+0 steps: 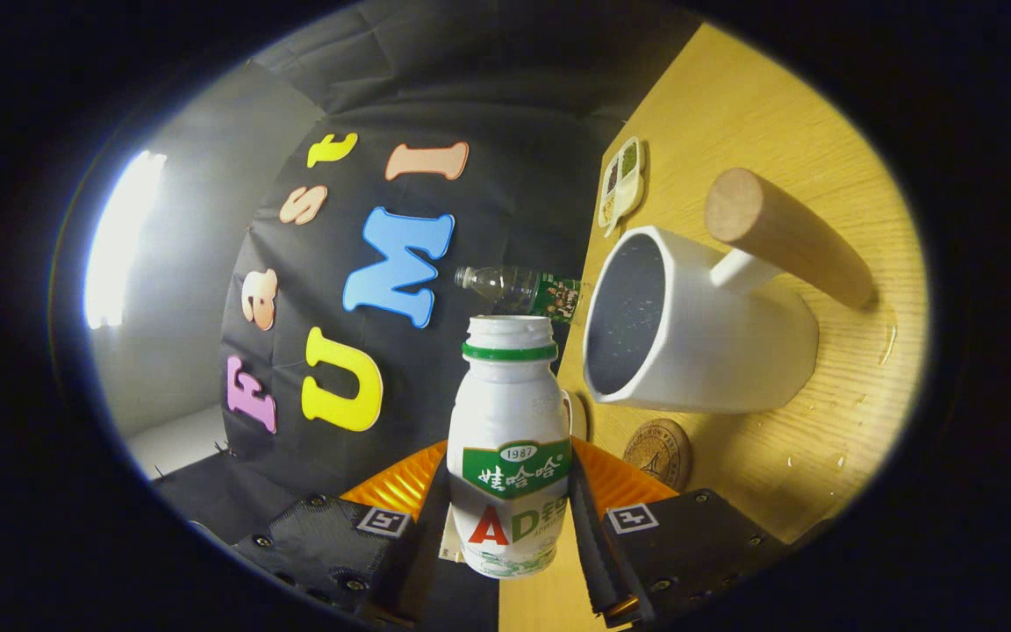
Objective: Take the bottle from table, then pour the juice into the cup, finally place the bottle on the coaster
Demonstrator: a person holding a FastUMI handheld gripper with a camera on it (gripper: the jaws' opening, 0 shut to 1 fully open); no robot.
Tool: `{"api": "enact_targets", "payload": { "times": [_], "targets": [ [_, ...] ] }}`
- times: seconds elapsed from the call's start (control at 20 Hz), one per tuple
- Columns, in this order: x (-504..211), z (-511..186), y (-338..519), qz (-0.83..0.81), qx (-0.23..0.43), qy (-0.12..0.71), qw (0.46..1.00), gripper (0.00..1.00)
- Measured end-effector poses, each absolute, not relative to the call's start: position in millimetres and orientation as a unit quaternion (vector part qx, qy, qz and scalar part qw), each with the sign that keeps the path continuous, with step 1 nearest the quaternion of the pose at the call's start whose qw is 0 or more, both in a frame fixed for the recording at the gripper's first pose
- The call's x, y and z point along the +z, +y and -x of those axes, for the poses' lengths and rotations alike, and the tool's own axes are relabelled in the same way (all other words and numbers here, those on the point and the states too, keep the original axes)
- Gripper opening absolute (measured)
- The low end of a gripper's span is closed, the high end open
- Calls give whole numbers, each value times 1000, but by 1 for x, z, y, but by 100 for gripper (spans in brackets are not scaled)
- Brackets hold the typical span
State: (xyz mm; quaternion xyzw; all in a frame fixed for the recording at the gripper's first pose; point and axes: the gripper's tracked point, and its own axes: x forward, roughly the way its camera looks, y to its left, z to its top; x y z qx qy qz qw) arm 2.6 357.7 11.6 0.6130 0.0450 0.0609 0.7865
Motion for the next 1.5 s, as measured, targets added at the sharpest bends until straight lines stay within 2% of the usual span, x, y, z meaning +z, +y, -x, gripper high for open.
{"api": "enact_targets", "payload": {
  "times": [0.4, 0.65, 1.05, 1.35, 1.5],
  "targets": [
    [21, -9, 368, -442, 51, 51, 894, 67],
    [41, -9, 376, -394, 66, 36, 916, 67],
    [46, -10, 378, -254, 41, 39, 966, 67],
    [60, -13, 394, -177, 55, 32, 982, 67],
    [60, -14, 391, -94, 35, 28, 995, 67]
  ]
}}
